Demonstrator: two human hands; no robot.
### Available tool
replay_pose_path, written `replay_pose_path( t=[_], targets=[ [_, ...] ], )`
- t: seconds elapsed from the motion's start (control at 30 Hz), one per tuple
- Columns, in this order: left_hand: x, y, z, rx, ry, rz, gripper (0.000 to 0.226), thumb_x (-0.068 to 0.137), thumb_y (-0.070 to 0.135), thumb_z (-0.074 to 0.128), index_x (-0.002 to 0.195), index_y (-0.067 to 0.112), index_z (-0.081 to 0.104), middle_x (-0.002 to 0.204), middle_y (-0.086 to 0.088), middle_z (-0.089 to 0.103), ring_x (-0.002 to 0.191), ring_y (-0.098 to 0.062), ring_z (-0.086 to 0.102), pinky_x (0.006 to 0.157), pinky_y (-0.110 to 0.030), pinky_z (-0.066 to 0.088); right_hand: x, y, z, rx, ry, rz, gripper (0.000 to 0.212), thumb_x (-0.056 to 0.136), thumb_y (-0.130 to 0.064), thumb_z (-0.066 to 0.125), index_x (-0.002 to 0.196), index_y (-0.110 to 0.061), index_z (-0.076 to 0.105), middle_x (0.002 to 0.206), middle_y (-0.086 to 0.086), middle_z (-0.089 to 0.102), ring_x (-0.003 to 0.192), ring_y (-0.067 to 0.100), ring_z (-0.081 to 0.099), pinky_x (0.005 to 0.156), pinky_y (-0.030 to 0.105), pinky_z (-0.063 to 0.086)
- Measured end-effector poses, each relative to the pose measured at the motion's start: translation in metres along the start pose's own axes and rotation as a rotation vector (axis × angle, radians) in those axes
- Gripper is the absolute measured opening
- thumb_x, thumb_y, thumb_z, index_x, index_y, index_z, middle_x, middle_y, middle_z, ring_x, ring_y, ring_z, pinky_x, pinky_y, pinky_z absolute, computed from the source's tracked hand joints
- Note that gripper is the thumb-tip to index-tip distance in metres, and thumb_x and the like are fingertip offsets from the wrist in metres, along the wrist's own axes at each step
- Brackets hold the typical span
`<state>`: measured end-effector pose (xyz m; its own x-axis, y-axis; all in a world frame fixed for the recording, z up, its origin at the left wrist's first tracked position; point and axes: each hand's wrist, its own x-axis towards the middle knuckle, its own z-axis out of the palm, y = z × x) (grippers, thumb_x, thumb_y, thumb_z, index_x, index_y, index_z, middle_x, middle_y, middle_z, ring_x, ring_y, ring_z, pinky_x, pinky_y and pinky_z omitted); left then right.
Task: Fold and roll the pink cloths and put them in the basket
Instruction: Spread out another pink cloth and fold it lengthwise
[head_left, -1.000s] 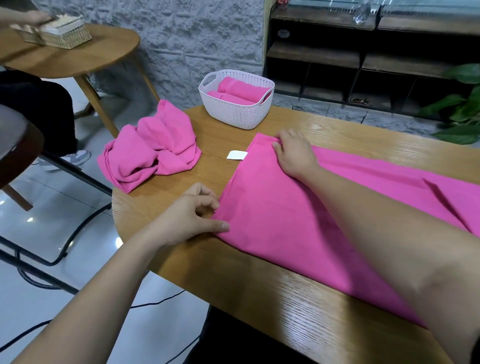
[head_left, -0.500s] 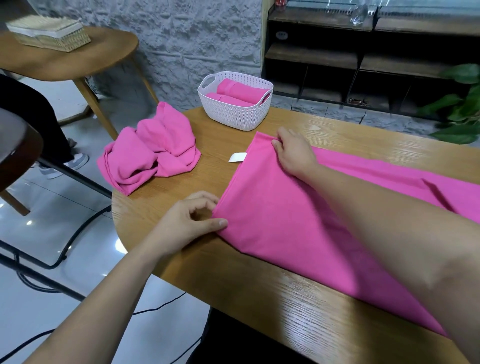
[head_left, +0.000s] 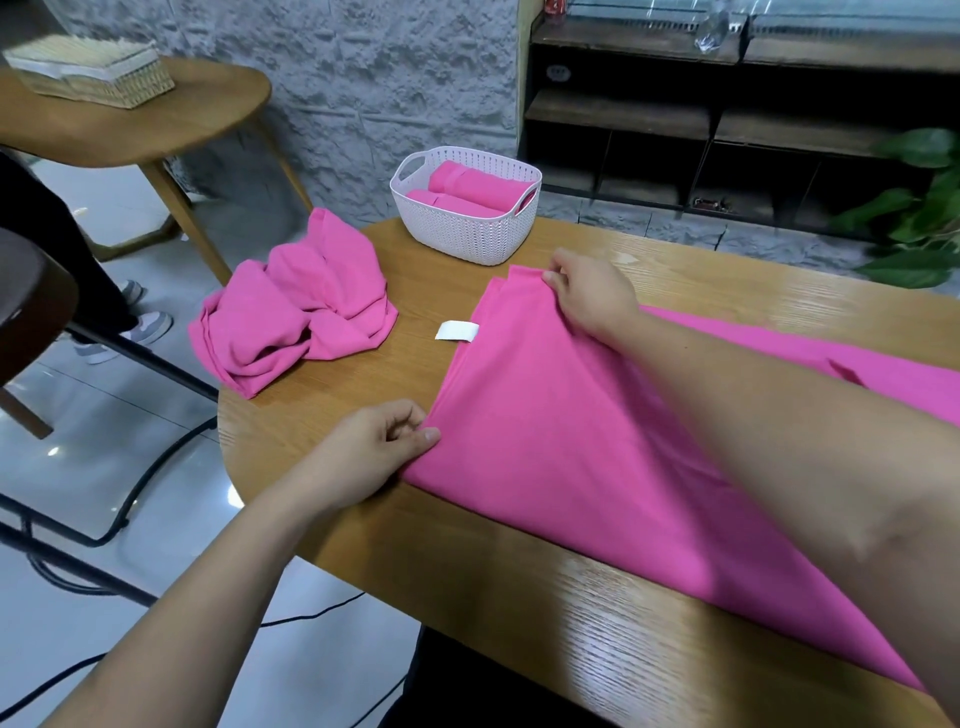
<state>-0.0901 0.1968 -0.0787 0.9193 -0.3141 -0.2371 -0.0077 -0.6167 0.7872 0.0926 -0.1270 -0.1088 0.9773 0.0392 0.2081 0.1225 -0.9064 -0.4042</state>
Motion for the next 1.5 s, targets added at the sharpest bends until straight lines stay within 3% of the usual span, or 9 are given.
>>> replay_pose_path(
  t=[0.3,0.6,0.77,0.9,1.07,1.13,1.23,1.37,1.5],
  targets=[
    [0.003,-0.003,-0.001,0.094,0.079,-0.087,0.037,0.096,0.044,0.074,0.082,0.011,0.063,0.060,0.004,0.045,0.054,-0.010,0.039,0.056,-0.031,0.032,0.006,-0.010,-0.014,0.139,-0.037,-0.097,0.024,0.104,-0.044,0.056,0.087,-0.028,0.052,0.083,-0.007,0.066,0.089,0.030,0.063,0.076,0.044,0.052],
    [-0.008,0.000,-0.009,0.093,-0.071,-0.160,0.051,0.098,0.055,0.066,0.080,0.007,0.066,0.064,0.000,0.049,0.057,-0.014,0.041,0.059,-0.031,0.032,-0.001,-0.010,0.001,-0.100,-0.093,-0.158,0.028,0.107,-0.052,0.045,0.105,-0.025,0.053,0.095,0.014,0.072,0.088,0.040,0.066,0.071,0.045,0.054],
    [0.002,0.009,-0.015,0.125,-0.100,-0.198,0.056,0.095,0.051,0.072,0.067,0.008,0.050,0.062,-0.001,0.041,0.058,-0.015,0.037,0.062,-0.033,0.028,-0.002,-0.015,-0.007,-0.098,-0.108,-0.107,0.036,0.105,-0.062,0.042,0.105,-0.027,0.052,0.098,0.014,0.073,0.093,0.039,0.068,0.073,0.044,0.052],
    [0.023,0.021,-0.012,0.155,0.017,-0.218,0.051,0.085,0.056,0.080,0.064,0.020,0.052,0.057,0.006,0.046,0.055,-0.012,0.041,0.060,-0.032,0.029,-0.003,-0.012,-0.031,0.029,-0.224,-0.044,0.041,0.105,-0.059,0.047,0.108,-0.019,0.055,0.101,0.013,0.073,0.096,0.034,0.066,0.080,0.041,0.050],
    [0.058,0.044,0.008,0.295,0.154,-0.207,0.054,0.088,0.060,0.074,0.066,0.017,0.051,0.057,0.002,0.053,0.054,-0.020,0.048,0.052,-0.034,0.029,-0.017,0.023,-0.058,-0.010,-0.314,-0.006,0.029,0.097,-0.043,0.071,0.094,-0.015,0.061,0.087,0.005,0.067,0.085,0.028,0.061,0.071,0.034,0.042],
    [0.067,0.046,0.015,0.364,0.193,-0.182,0.046,0.096,0.054,0.067,0.071,0.016,0.061,0.067,-0.002,0.062,0.066,-0.025,0.057,0.053,-0.034,0.032,-0.021,0.037,-0.063,-0.007,-0.326,-0.009,0.028,0.097,-0.037,0.073,0.083,-0.018,0.057,0.081,0.002,0.061,0.085,0.029,0.059,0.069,0.034,0.039],
    [0.073,0.034,0.021,0.369,0.276,-0.167,0.036,0.105,0.044,0.058,0.090,0.013,0.070,0.089,-0.014,0.072,0.089,-0.037,0.066,0.066,-0.039,0.040,-0.022,0.044,-0.062,0.053,-0.266,-0.053,0.020,0.100,-0.031,0.070,0.091,-0.014,0.063,0.088,0.004,0.064,0.089,0.030,0.060,0.075,0.038,0.044],
    [0.068,0.010,0.027,0.416,0.440,-0.097,0.033,0.109,0.029,0.052,0.080,0.012,0.051,0.083,-0.025,0.066,0.086,-0.047,0.063,0.066,-0.042,0.033,-0.029,0.037,-0.043,0.041,-0.159,-0.086,0.020,0.101,-0.040,0.065,0.090,-0.024,0.058,0.089,0.000,0.066,0.091,0.030,0.062,0.077,0.039,0.050],
    [0.068,-0.004,0.039,0.550,0.591,-0.041,0.023,0.108,0.030,0.047,0.103,0.010,0.057,0.080,-0.022,0.067,0.075,-0.045,0.065,0.063,-0.045,0.046,-0.033,0.035,-0.030,-0.065,-0.117,-0.016,0.026,0.102,-0.052,0.059,0.099,-0.026,0.059,0.099,0.003,0.073,0.093,0.033,0.067,0.076,0.043,0.057]
  ],
)
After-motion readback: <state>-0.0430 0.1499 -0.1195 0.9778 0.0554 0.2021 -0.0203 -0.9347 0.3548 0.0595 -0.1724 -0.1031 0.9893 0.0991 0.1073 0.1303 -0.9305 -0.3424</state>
